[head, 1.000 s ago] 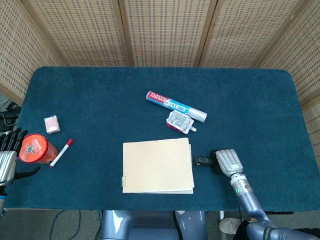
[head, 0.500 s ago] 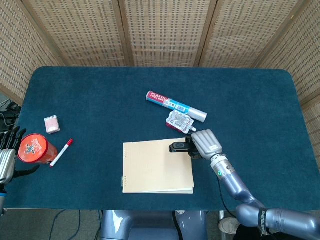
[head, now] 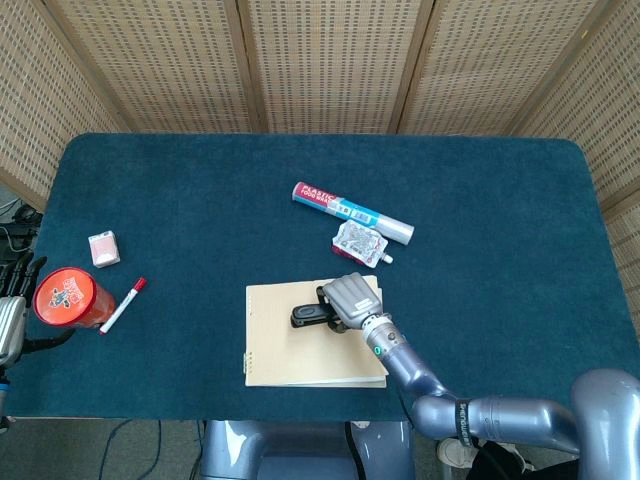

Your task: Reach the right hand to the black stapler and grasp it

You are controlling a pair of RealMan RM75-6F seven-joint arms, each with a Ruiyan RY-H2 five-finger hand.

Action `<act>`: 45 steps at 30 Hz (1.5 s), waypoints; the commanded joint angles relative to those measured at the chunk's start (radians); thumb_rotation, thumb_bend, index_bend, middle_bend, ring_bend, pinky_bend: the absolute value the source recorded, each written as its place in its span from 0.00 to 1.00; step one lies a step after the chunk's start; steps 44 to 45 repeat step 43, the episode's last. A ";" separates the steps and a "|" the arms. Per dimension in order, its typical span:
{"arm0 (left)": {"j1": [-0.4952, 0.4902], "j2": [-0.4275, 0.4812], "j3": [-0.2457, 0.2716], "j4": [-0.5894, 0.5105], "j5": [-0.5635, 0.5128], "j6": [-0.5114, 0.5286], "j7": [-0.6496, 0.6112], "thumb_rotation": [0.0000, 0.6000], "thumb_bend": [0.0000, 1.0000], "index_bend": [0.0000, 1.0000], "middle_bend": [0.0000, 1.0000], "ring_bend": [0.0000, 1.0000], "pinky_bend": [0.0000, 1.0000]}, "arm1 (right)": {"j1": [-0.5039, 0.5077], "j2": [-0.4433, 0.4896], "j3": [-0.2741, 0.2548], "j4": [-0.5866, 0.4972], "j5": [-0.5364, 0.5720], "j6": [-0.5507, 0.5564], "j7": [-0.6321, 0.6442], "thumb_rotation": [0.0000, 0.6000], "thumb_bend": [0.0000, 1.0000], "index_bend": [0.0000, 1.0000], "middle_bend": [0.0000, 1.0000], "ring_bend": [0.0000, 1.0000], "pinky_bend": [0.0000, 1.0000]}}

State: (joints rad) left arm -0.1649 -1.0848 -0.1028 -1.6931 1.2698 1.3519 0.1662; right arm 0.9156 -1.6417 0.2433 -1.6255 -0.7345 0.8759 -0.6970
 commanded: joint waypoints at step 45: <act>0.025 -0.008 0.033 0.006 0.094 0.054 -0.056 1.00 0.00 0.00 0.00 0.00 0.00 | -0.516 0.364 -0.293 0.180 -0.771 0.677 0.646 1.00 0.00 0.00 0.00 0.00 0.00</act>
